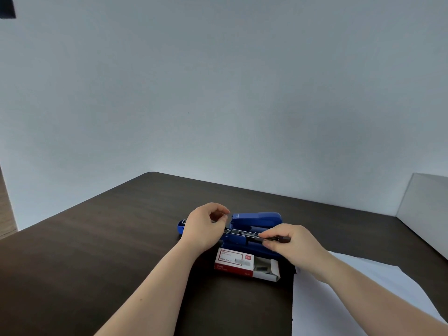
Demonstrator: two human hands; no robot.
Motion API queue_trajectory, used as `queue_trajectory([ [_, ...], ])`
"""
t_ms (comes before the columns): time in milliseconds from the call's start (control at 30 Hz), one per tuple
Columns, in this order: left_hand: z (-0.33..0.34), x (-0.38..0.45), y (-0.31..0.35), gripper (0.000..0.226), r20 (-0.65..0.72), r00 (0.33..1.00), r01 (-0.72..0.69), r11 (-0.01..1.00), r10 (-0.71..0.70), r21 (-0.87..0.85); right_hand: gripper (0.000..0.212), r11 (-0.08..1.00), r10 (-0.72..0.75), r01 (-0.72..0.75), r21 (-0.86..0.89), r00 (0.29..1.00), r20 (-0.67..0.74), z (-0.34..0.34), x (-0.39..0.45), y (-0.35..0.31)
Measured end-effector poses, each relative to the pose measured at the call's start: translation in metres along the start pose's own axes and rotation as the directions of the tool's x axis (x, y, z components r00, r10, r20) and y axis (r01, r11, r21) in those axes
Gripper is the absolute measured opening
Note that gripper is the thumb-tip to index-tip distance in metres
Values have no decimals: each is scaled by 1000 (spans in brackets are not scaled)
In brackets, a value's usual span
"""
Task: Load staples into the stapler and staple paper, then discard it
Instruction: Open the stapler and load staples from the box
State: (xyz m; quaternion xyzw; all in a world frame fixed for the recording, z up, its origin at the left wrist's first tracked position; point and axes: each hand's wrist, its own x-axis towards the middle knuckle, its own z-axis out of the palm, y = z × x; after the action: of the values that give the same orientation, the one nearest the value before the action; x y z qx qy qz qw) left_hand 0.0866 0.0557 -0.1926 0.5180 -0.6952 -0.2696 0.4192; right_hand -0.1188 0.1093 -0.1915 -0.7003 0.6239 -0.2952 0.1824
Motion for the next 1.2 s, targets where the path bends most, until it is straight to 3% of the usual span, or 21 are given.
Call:
queue_trajectory([
  [100,-8,1,-2,26,70,997,-15,991,6,132,25,988,-56,61,-139,998,41,-2,2,-4],
  [200,-22,3,-11,31,173,982,26,952,-82,306,23,971,-86,95,-219,995,51,-4,3,-6],
  [367,-35,5,-24,42,174,959,128,890,-223,437,19,987,-66,64,-145,998,-5,-6,-2,0],
  [500,-37,8,-24,36,131,972,137,921,-196,363,20,1000,-20,20,-18,1000,-21,-7,-5,4],
  [733,-33,3,5,45,-85,993,-82,996,85,39,21,998,9,-6,70,999,-44,-10,-8,10],
  [967,-14,-7,25,45,-101,991,-113,933,83,-342,18,981,4,18,193,994,-112,-18,-11,15],
  [1067,4,-9,36,48,-10,994,-111,954,112,-279,12,990,7,22,141,980,-200,-33,-12,20],
  [1200,39,-8,51,49,265,946,-211,975,186,71,13,990,80,-105,-95,968,-238,-46,-11,43],
])
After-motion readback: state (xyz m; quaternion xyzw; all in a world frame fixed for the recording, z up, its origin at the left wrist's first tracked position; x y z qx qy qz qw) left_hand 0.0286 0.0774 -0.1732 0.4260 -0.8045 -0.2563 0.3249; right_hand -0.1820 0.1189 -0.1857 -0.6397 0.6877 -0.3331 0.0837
